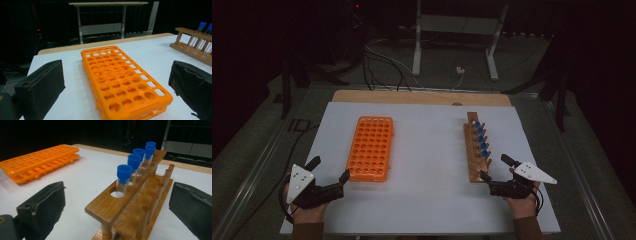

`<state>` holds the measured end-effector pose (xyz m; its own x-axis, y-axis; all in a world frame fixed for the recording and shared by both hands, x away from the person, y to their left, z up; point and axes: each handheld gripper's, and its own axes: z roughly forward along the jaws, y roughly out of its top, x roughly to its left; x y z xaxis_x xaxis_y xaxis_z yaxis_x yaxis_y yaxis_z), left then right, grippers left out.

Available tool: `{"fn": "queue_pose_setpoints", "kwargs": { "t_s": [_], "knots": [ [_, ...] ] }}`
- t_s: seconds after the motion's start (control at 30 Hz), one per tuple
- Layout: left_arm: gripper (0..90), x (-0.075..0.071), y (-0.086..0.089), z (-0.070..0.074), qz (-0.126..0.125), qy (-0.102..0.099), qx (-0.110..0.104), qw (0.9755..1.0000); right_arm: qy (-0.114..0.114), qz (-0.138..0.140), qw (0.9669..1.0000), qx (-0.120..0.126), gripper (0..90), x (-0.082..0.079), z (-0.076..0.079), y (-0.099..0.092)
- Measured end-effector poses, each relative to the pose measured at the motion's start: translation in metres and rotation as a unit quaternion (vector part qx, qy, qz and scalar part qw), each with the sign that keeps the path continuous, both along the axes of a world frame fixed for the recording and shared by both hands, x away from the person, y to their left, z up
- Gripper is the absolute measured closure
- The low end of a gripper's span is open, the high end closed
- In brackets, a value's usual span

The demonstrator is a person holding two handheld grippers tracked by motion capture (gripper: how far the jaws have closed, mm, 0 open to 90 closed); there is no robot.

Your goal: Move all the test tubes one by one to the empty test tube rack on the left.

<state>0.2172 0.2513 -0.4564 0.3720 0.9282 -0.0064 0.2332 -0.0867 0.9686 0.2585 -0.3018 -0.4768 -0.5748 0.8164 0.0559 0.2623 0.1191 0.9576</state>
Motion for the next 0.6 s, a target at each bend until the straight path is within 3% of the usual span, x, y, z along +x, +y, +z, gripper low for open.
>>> {"fn": "queue_pose_setpoints", "kwargs": {
  "t_s": [0.33, 0.6],
  "knots": [
    [0.9, 0.001, -0.002, -0.001, 0.003, 0.007, 0.01, 0.9999, 0.027, 0.001, 0.9996, 0.005, 0.9, -0.001, 0.005, 0.0],
    [0.9, 0.0, 0.0, -0.002, 0.013, 0.01, 0.0, 0.9999, 0.027, -0.004, 0.9995, -0.015, 1.7, -0.001, 0.013, 0.003]
  ]
}}
